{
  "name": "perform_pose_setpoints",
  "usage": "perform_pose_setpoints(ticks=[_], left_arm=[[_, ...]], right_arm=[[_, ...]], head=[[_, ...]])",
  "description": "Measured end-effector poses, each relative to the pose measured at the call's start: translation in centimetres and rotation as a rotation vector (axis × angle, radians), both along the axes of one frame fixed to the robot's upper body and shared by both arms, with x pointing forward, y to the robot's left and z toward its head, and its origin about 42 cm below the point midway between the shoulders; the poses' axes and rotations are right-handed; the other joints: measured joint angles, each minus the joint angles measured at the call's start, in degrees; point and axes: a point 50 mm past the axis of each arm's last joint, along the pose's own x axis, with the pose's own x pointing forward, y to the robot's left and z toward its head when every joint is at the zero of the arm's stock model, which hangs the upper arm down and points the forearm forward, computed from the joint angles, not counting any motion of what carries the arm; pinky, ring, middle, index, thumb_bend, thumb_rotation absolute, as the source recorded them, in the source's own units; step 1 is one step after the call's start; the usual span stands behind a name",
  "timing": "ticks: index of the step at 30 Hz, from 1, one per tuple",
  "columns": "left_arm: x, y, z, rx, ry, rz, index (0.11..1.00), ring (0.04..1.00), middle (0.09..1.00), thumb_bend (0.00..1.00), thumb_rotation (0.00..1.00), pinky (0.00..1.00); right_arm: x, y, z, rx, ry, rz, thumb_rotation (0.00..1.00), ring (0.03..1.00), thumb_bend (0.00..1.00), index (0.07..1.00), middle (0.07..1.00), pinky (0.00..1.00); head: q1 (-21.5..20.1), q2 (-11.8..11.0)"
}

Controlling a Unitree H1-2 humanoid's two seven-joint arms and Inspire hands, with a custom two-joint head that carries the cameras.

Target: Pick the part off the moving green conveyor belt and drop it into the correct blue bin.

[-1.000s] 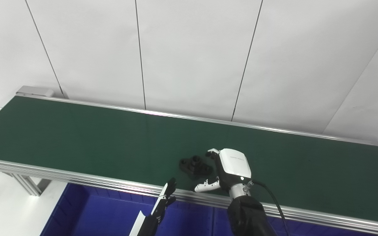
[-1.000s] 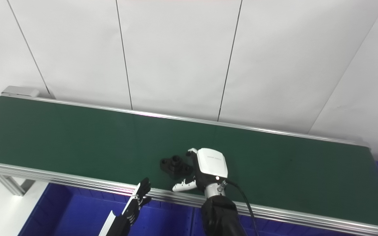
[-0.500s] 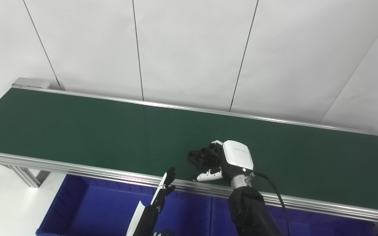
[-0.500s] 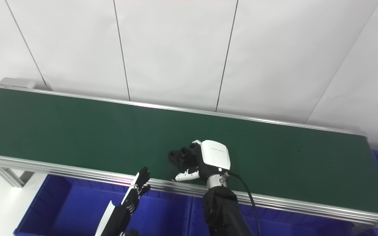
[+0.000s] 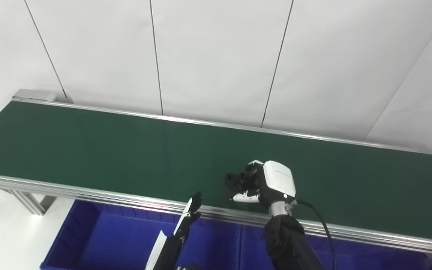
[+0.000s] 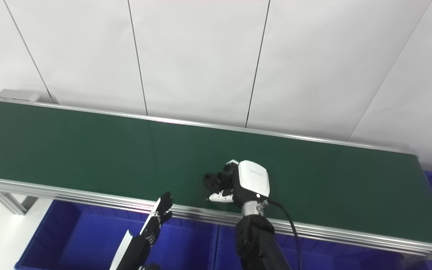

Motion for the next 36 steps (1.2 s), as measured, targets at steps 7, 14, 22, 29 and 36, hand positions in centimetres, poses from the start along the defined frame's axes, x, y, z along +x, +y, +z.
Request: perform_pose_setpoints(ticks=[7, 14, 22, 29, 36], left_arm=[[0.0, 0.1, 0.0, 0.0, 0.002, 0.003, 1.0, 0.996, 1.0, 1.0, 0.98, 0.95], [-0.1, 0.1, 0.0, 0.001, 0.003, 0.006, 1.0, 0.998, 1.0, 1.0, 0.98, 0.94], [-0.2, 0.3, -0.1, 0.009, 0.006, 0.009, 1.0, 0.994, 1.0, 1.0, 0.98, 0.93], [-0.2, 0.5, -0.1, 0.012, 0.006, 0.014, 1.0, 0.991, 1.0, 1.0, 0.99, 0.92], [0.0, 1.3, -0.2, 0.007, 0.012, 0.021, 1.0, 0.997, 1.0, 1.0, 0.99, 0.92]], right_arm=[[0.2, -0.2, 0.1, 0.003, -0.011, -0.002, 0.01, 0.273, 0.52, 0.488, 0.466, 0.19], [0.4, -0.8, 0.2, -0.015, -0.008, -0.009, 0.0, 0.275, 0.52, 0.489, 0.474, 0.2], [0.3, -1.8, -0.1, -0.005, -0.014, -0.038, 0.0, 0.258, 0.52, 0.487, 0.472, 0.19], [-1.2, -3.0, -0.6, 0.12, 0.008, -0.091, 0.0, 0.281, 0.52, 0.488, 0.474, 0.22], [-2.5, -3.5, 1.2, 0.222, -0.049, -0.091, 0.0, 0.188, 0.52, 0.488, 0.469, 0.14]], head=[[-0.4, 0.2], [-0.7, 0.3], [-1.8, 0.4], [-3.3, 0.4], [-5.7, 0.8]])
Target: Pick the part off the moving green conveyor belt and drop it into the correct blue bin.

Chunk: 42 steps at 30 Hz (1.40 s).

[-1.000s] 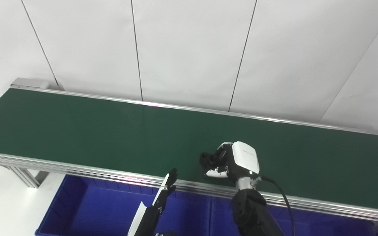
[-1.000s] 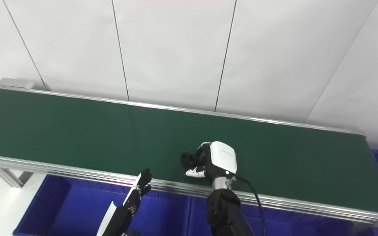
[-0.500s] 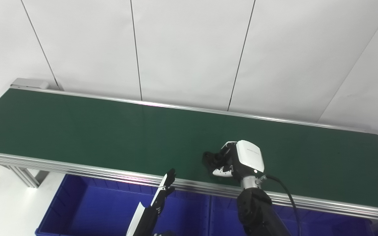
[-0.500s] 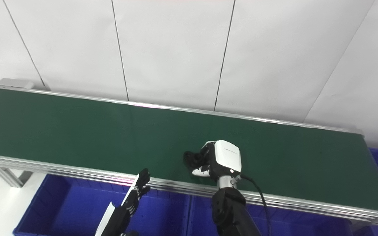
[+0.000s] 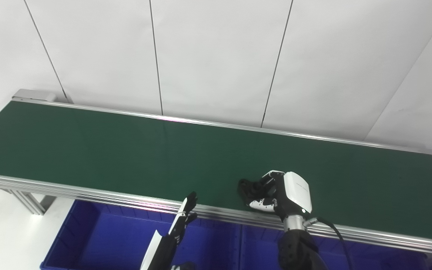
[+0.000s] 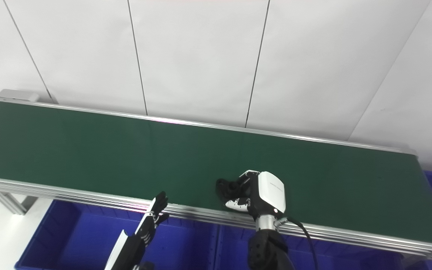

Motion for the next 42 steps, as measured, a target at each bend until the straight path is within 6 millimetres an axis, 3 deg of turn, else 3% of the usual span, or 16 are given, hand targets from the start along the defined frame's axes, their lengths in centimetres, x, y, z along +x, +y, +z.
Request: perform_pose_setpoints(ticks=[9, 14, 17, 19, 21, 23, 24, 30, 32, 36, 42], left_arm=[[0.3, 1.2, -0.1, -0.002, 0.004, -0.002, 1.0, 0.977, 0.999, 1.0, 1.0, 0.93], [0.3, 2.2, -0.1, 0.019, 0.007, -0.002, 1.0, 0.975, 1.0, 1.0, 0.99, 0.93], [0.4, 2.7, 0.1, 0.027, 0.001, 0.001, 1.0, 0.969, 1.0, 1.0, 1.0, 0.92], [0.4, 3.1, 0.4, 0.032, -0.01, 0.008, 1.0, 0.966, 0.999, 1.0, 1.0, 0.91], [0.6, 3.6, 0.9, 0.033, -0.025, 0.013, 1.0, 0.964, 0.996, 1.0, 0.99, 0.91], [0.7, 4.1, 1.1, 0.033, -0.025, 0.015, 1.0, 0.962, 0.992, 1.0, 0.98, 0.9], [0.8, 4.5, 1.3, 0.035, -0.029, 0.016, 1.0, 0.956, 0.984, 1.0, 0.98, 0.9], [1.4, 5.7, 2.2, 0.022, -0.055, 0.031, 1.0, 0.93, 0.965, 1.0, 0.98, 0.84], [1.8, 5.8, 2.7, 0.011, -0.068, 0.026, 1.0, 0.927, 0.965, 1.0, 0.98, 0.83], [2.1, 6.3, 2.9, -0.007, -0.058, 0.013, 1.0, 0.964, 0.984, 0.99, 0.97, 0.9], [2.2, 6.7, 2.9, 0.003, -0.051, -0.005, 1.0, 0.961, 0.984, 0.99, 0.96, 0.9]], right_arm=[[-0.6, -1.5, 6.7, -0.01, -0.222, 0.066, 0.0, 0.18, 0.52, 0.487, 0.47, 0.13], [-3.2, -2.9, 7.5, -0.01, -0.22, 0.077, 0.0, 0.18, 0.52, 0.485, 0.469, 0.13], [-5.0, -3.9, 8.3, -0.024, -0.232, 0.077, 0.0, 0.197, 0.52, 0.485, 0.47, 0.14], [-6.1, -4.4, 8.9, -0.028, -0.23, 0.069, 0.0, 0.192, 0.52, 0.485, 0.47, 0.14], [-7.3, -4.7, 9.1, -0.036, -0.217, 0.064, 0.0, 0.187, 0.52, 0.485, 0.469, 0.14], [-8.7, -5.1, 9.3, -0.045, -0.21, 0.07, 0.0, 0.195, 0.52, 0.485, 0.47, 0.14], [-9.5, -5.3, 9.6, -0.048, -0.208, 0.078, 0.0, 0.199, 0.52, 0.485, 0.47, 0.14], [-12.5, -7.0, 8.9, -0.09, -0.14, 0.084, 0.0, 0.209, 0.52, 0.485, 0.47, 0.15], [-13.5, -7.2, 8.7, -0.09, -0.122, 0.082, 0.0, 0.206, 0.52, 0.485, 0.47, 0.15], [-14.9, -7.2, 7.6, -0.102, -0.077, 0.065, 0.0, 0.209, 0.52, 0.485, 0.47, 0.15], [-14.9, -7.6, 3.3, -0.156, 0.025, 0.039, 0.0, 0.174, 0.53, 0.485, 0.469, 0.12]], head=[[-3.2, 1.1], [-5.1, 1.8], [-8.6, 3.9], [-8.8, 4.0], [-12.0, 6.8], [-12.0, 6.8], [-13.3, 7.8], [-16.6, 11.3], [-16.6, 11.3], [-16.9, 12.3], [-16.0, 11.7]])
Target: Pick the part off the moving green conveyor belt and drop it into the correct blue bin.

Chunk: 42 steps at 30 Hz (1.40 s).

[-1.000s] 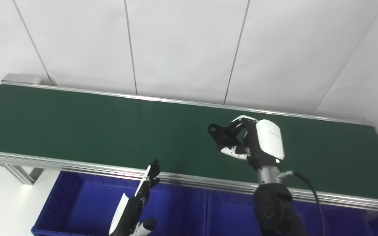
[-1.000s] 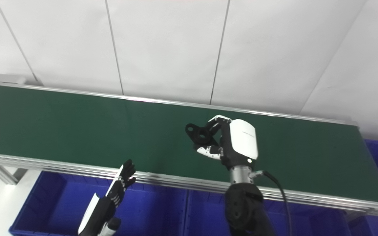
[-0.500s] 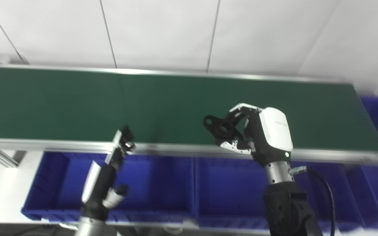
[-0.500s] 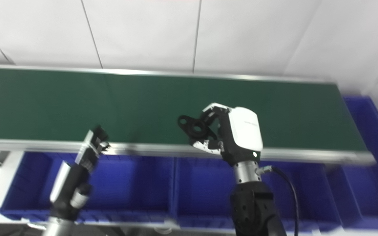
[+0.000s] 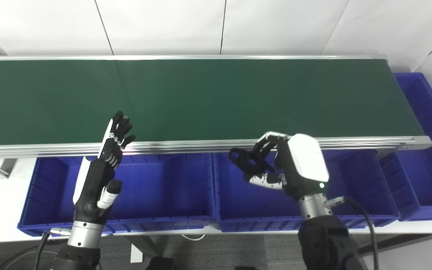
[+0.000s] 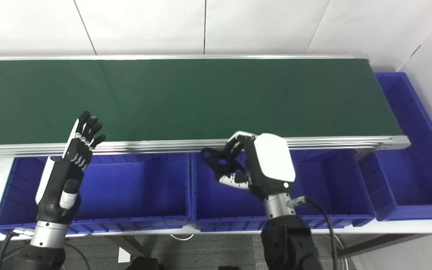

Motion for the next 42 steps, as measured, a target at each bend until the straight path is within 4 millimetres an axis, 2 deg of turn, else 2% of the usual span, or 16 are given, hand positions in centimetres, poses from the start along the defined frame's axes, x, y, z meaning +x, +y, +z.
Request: perform_pose_setpoints(ticks=[5, 12, 15, 17, 18, 21, 23, 27, 33, 34, 35, 36, 37, 38, 39, 42], left_arm=[[-0.1, -0.2, -0.1, -0.001, 0.005, -0.001, 1.0, 0.95, 0.975, 0.99, 0.96, 0.89], [-0.4, -0.8, -0.2, 0.012, 0.008, 0.011, 1.0, 0.936, 0.967, 1.0, 0.98, 0.86], [-0.7, -0.7, -0.3, 0.019, 0.009, 0.016, 1.0, 0.941, 0.971, 1.0, 0.97, 0.86], [-0.8, -0.7, -0.3, 0.019, 0.006, 0.015, 1.0, 0.935, 0.97, 1.0, 0.97, 0.86], [-0.9, -0.6, -0.3, 0.018, 0.006, 0.015, 1.0, 0.934, 0.968, 1.0, 0.96, 0.85], [-1.2, -0.6, -0.4, 0.019, 0.009, 0.017, 1.0, 0.932, 0.965, 1.0, 0.97, 0.85], [-1.4, -0.6, -0.5, 0.02, 0.013, 0.017, 1.0, 0.929, 0.964, 1.0, 0.97, 0.85], [-1.6, -0.7, -0.6, 0.022, 0.016, 0.018, 1.0, 0.923, 0.957, 1.0, 0.96, 0.85], [-1.7, -0.9, -0.8, 0.039, 0.011, 0.015, 1.0, 0.932, 0.958, 1.0, 0.97, 0.84], [-1.8, -1.0, -0.8, 0.042, 0.009, 0.015, 1.0, 0.936, 0.96, 1.0, 0.97, 0.84], [-1.8, -1.1, -1.0, 0.042, 0.013, 0.015, 1.0, 0.938, 0.961, 1.0, 0.97, 0.84], [-1.9, -1.2, -1.2, 0.04, 0.019, 0.015, 1.0, 0.945, 0.966, 1.0, 0.97, 0.86], [-1.9, -1.3, -1.4, 0.041, 0.027, 0.016, 1.0, 0.947, 0.967, 1.0, 0.97, 0.86], [-2.0, -1.4, -1.6, 0.037, 0.037, 0.016, 1.0, 0.967, 0.992, 1.0, 0.97, 0.89], [-2.3, -1.5, -1.8, 0.033, 0.045, 0.013, 1.0, 0.968, 0.994, 1.0, 0.97, 0.9], [-2.7, -1.7, -2.2, 0.032, 0.064, 0.003, 1.0, 0.972, 1.0, 1.0, 0.97, 0.9]], right_arm=[[0.1, -0.7, -2.4, -0.053, 0.029, -0.031, 0.0, 0.153, 0.53, 0.486, 0.469, 0.1], [1.2, -0.9, -6.0, -0.094, 0.117, -0.036, 0.0, 0.271, 0.53, 0.487, 0.473, 0.2], [1.6, -0.9, -7.0, -0.107, 0.136, -0.04, 0.0, 0.275, 0.53, 0.487, 0.473, 0.21], [1.9, -0.9, -7.9, -0.118, 0.149, -0.049, 0.0, 0.36, 0.54, 0.599, 0.47, 0.27], [2.0, -0.9, -8.4, -0.125, 0.16, -0.05, 0.17, 0.453, 0.73, 0.681, 0.576, 0.36], [1.9, -0.6, -9.4, -0.148, 0.198, -0.028, 0.46, 0.74, 0.96, 0.87, 0.83, 0.63], [1.6, 0.0, -9.6, -0.158, 0.224, -0.002, 0.58, 0.9, 1.0, 0.952, 0.952, 0.82], [1.1, 0.4, -9.9, -0.185, 0.273, 0.0, 0.64, 0.99, 1.0, 0.982, 0.996, 0.96], [0.8, 0.1, -10.0, -0.187, 0.265, -0.006, 0.68, 0.984, 1.0, 0.98, 1.0, 0.96], [0.7, 0.0, -10.0, -0.187, 0.263, -0.008, 0.69, 0.98, 1.0, 0.981, 1.0, 0.95], [0.7, -0.1, -10.0, -0.185, 0.259, -0.012, 0.69, 0.979, 1.0, 0.981, 1.0, 0.95], [0.6, -0.1, -10.1, -0.176, 0.256, -0.016, 0.69, 0.958, 1.0, 0.97, 0.985, 0.92], [0.5, -0.1, -10.1, -0.161, 0.254, -0.018, 0.68, 0.953, 1.0, 0.967, 0.981, 0.91], [0.4, -0.1, -10.1, -0.131, 0.255, -0.018, 0.71, 0.91, 0.98, 0.945, 0.95, 0.83], [0.3, -0.2, -10.2, -0.082, 0.261, -0.016, 0.72, 0.906, 0.98, 0.943, 0.948, 0.82], [-0.3, -0.4, -9.5, 0.093, 0.261, -0.013, 0.8, 0.882, 0.87, 0.92, 0.931, 0.74]], head=[[1.3, -0.5], [2.5, -2.2], [3.0, -2.6], [3.6, -3.1], [3.9, -3.2], [4.2, -3.3], [4.4, -3.6], [4.7, -4.2], [6.0, -6.5], [6.6, -8.3], [6.6, -8.4], [6.6, -8.4], [6.9, -9.7], [7.4, -12.0], [7.4, -12.0], [7.8, -14.2]])
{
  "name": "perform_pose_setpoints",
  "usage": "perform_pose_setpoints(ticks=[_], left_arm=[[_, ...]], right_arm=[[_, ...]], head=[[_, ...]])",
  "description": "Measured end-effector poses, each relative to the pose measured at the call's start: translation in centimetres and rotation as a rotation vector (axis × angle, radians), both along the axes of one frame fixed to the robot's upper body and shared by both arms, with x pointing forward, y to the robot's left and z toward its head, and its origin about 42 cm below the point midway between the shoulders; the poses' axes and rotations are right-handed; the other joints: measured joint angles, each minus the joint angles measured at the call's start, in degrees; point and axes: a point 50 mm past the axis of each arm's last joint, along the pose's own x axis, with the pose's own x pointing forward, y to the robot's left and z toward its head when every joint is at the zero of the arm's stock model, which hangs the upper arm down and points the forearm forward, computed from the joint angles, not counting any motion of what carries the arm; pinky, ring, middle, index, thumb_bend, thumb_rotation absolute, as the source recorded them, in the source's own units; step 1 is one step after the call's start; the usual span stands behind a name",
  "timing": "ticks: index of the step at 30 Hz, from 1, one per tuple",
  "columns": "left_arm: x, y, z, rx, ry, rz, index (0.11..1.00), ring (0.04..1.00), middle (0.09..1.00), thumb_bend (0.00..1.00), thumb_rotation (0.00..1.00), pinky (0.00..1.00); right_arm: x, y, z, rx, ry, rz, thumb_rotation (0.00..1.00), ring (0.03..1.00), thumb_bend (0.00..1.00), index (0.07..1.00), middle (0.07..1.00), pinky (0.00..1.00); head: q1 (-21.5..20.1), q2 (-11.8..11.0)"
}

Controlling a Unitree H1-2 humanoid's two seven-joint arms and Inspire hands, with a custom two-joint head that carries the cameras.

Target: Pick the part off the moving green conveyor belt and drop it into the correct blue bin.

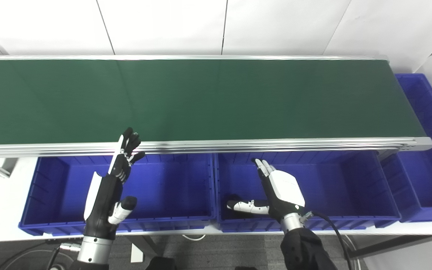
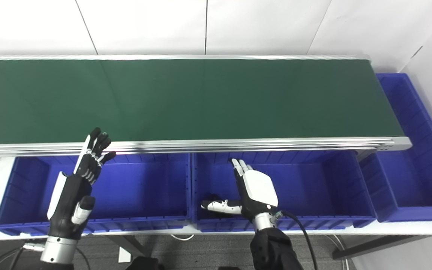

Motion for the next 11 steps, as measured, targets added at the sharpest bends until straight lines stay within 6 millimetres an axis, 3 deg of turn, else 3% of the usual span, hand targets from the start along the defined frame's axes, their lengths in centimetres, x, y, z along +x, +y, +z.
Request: perform_pose_setpoints(ticks=[2, 4, 8, 11], left_arm=[[-0.2, 0.0, -0.6, 0.001, 0.021, -0.002, 1.0, 0.965, 0.997, 1.0, 0.97, 0.9], [-0.3, -0.1, -0.8, 0.005, 0.03, -0.009, 1.0, 0.962, 0.997, 1.0, 0.97, 0.89], [-0.4, -0.4, -0.8, 0.014, 0.033, -0.017, 1.0, 0.951, 0.991, 1.0, 0.97, 0.87], [-0.5, -0.4, -0.9, 0.018, 0.034, -0.014, 1.0, 0.951, 0.992, 1.0, 0.98, 0.86]], right_arm=[[-0.5, -0.1, 1.3, 0.133, -0.024, -0.009, 0.85, 0.872, 0.8, 0.912, 0.925, 0.72], [-1.1, -0.2, 3.1, 0.268, -0.045, -0.008, 0.9, 0.87, 0.8, 0.906, 0.918, 0.75], [-3.3, -1.2, 7.3, 0.585, -0.09, -0.011, 0.86, 0.828, 0.85, 0.861, 0.863, 0.76], [-5.4, -2.5, 8.8, 0.782, -0.11, -0.017, 0.88, 0.841, 0.86, 0.862, 0.86, 0.81]], head=[[0.3, -1.6], [0.7, -2.6], [1.4, -3.8], [1.8, -4.6]])
